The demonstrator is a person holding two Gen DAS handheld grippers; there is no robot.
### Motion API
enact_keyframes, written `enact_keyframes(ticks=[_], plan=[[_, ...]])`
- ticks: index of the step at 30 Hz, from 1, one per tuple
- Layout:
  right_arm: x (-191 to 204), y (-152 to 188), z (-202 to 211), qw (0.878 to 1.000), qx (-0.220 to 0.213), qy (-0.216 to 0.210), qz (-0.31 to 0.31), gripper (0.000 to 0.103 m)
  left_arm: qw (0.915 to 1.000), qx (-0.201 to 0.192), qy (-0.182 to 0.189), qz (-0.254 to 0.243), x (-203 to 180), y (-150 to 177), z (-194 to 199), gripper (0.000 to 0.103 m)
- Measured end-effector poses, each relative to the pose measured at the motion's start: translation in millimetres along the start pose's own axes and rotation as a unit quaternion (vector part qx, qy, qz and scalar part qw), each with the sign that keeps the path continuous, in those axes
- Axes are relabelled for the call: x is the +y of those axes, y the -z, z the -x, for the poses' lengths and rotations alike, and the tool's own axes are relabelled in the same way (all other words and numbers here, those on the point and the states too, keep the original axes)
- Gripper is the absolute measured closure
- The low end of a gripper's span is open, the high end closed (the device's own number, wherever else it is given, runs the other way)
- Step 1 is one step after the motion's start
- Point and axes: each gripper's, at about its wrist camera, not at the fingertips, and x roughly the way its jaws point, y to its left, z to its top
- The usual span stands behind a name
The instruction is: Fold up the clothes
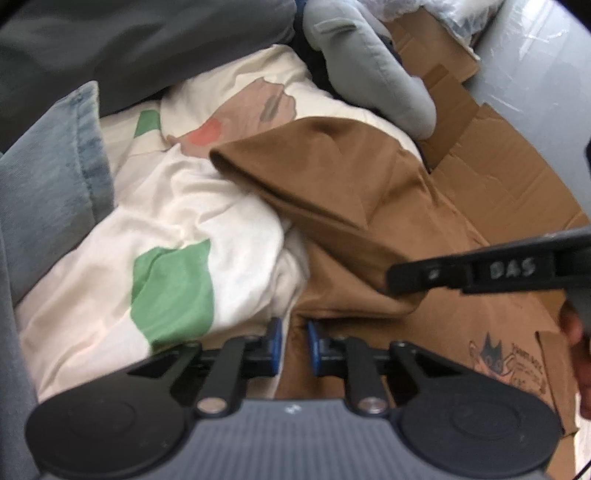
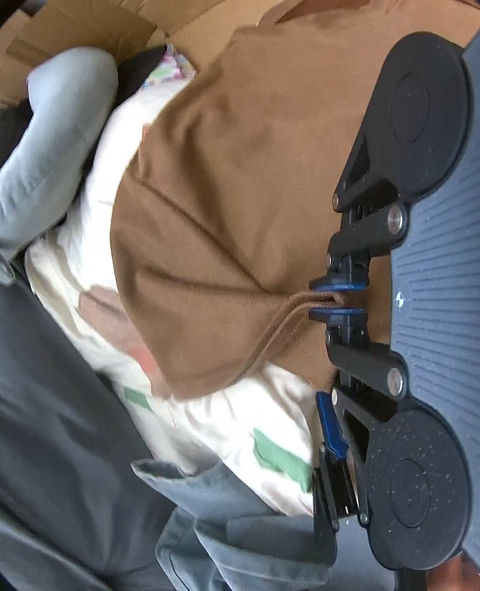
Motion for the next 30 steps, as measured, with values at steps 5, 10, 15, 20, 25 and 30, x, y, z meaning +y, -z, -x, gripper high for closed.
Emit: enact_keyframes(ticks=[5,10,15,20,25,30], plan=[[-6.1,10.1,17.6,1.0,0.0,0.007,-0.002,0.1,1.0,-0.001,-0.007,-0.003,-1.4,-1.2,-1.3,0.09],[-2.5,24.7,28.1,1.0,0.005,0.008,0.003,0.1,1.0,0.001,-0.007,0.004,0.9,-3.0,-2.7,0.092],[-5.3,43.1,19.4,1.0,0.022,0.018,-0.012,0.102,0.9997,0.008,-0.008,0.022,3.9,-5.8,-1.1,0.093],[-15.9,54.7,5.8,0.997,0.062,-0.004,-0.039,0.101,0.9991,0.032,0.008,0.026,3.4,-12.7,10.6,0.091],[-14.8,56.5,23.2,0.998,0.057,-0.015,-0.027,0.098,0.9989,0.007,0.043,0.016,-2.2,-26.5,43.9,0.079],[-15.0,50.0,42.7,0.999,0.037,-0.017,-0.023,0.086,0.999,-0.029,0.032,0.013,0.4,-48.9,47.2,0.07]])
